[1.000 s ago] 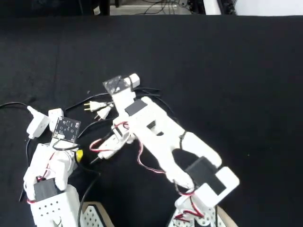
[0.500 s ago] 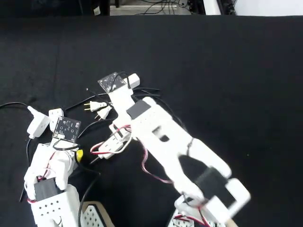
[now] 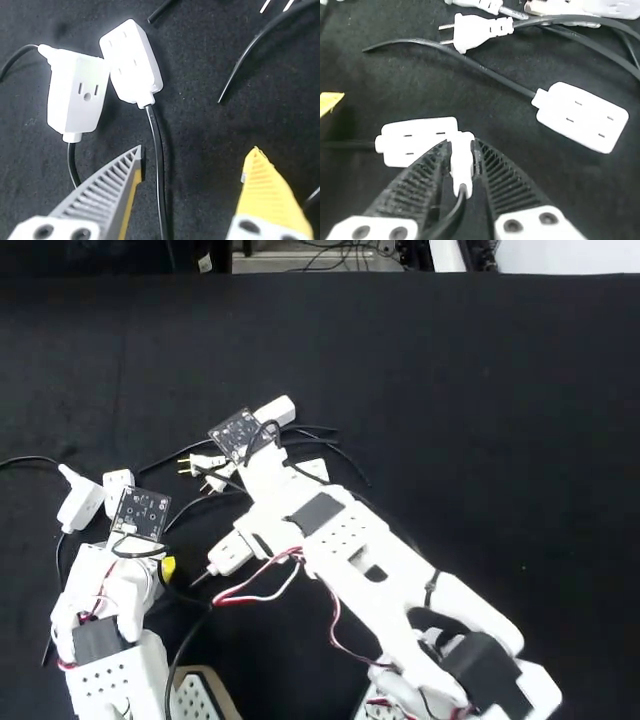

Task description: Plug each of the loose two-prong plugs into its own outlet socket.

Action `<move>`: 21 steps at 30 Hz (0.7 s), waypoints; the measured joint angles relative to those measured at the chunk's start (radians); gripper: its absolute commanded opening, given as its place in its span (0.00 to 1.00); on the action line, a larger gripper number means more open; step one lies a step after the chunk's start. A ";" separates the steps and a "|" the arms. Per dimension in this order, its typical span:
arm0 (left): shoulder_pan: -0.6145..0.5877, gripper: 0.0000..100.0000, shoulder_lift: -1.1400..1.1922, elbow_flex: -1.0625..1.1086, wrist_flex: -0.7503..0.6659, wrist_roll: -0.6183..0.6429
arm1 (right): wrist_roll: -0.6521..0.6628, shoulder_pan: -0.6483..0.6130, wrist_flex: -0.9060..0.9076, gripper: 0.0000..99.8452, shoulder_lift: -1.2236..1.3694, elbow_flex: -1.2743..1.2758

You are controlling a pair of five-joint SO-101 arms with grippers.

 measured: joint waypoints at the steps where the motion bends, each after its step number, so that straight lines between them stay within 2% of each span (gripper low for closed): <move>1: 0.000 0.31 0.000 0.000 0.000 0.000 | 0.000 0.000 -0.014 0.01 0.018 0.000; 8: 0.000 0.31 0.000 0.000 0.000 0.000 | 0.002 -0.057 -0.026 0.01 0.074 0.000; 14: 0.000 0.31 0.000 0.000 0.000 0.000 | 0.002 -0.058 -0.026 0.01 0.074 0.000; 21: 0.000 0.31 0.000 0.000 0.000 0.000 | 0.002 -0.060 0.057 0.01 0.000 -0.023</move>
